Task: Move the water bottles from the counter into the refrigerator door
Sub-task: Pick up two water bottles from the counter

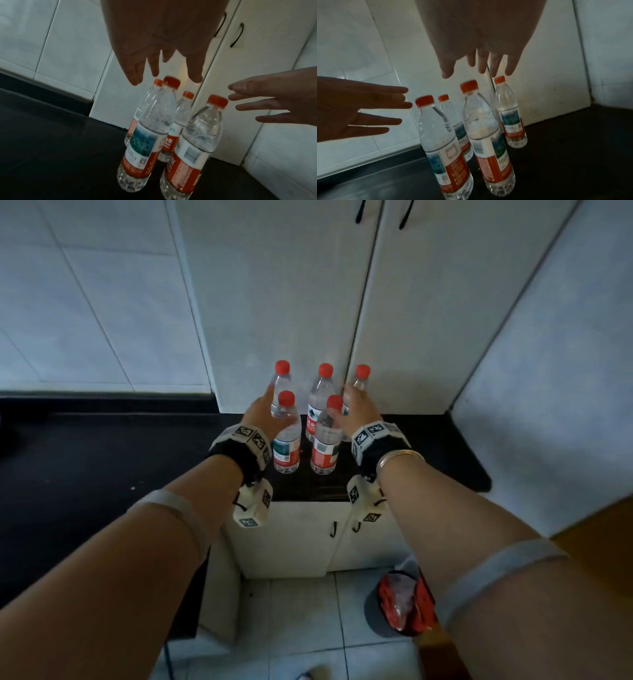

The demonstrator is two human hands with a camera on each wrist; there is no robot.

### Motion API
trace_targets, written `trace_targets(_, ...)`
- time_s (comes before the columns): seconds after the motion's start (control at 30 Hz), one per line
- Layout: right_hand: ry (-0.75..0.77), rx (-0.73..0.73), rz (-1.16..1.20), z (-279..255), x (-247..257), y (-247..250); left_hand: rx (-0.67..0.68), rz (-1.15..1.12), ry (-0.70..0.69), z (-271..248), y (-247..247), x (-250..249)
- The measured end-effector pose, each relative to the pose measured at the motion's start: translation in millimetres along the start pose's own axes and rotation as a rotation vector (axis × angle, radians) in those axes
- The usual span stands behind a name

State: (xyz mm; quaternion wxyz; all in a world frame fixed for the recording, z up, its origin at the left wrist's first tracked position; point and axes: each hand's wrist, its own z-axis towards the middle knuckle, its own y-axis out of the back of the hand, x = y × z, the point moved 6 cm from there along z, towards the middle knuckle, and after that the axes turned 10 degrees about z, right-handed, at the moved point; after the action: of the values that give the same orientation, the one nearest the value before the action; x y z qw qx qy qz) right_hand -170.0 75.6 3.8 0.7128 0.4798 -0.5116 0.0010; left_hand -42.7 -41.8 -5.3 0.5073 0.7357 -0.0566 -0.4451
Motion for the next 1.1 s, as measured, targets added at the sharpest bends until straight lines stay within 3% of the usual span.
trace_targets(0.1,-0.080,-0.037,0.116,15,-23,-13,0.024,-0.045,0.065,18,-16,12)
trace_targets(0.23,-0.148,0.038,0.205,32,-49,-44,0.026,-0.080,0.096,45,-43,33)
trace_targets(0.4,-0.230,0.066,0.246,34,-63,-59,0.012,-0.126,0.141,59,-65,49)
trace_targets(0.6,-0.216,0.008,0.175,40,-65,-60,-0.017,-0.145,0.147,68,-72,53)
trace_targets(0.77,-0.234,-0.037,0.189,35,-65,-54,-0.017,-0.148,0.120,69,-67,45)
trace_targets(0.93,-0.323,-0.087,0.228,16,-67,-34,0.078,-0.175,0.078,61,-67,28)
trace_targets(1.1,-0.382,-0.226,0.273,-20,-65,3,0.193,-0.111,-0.068,46,-65,-10)
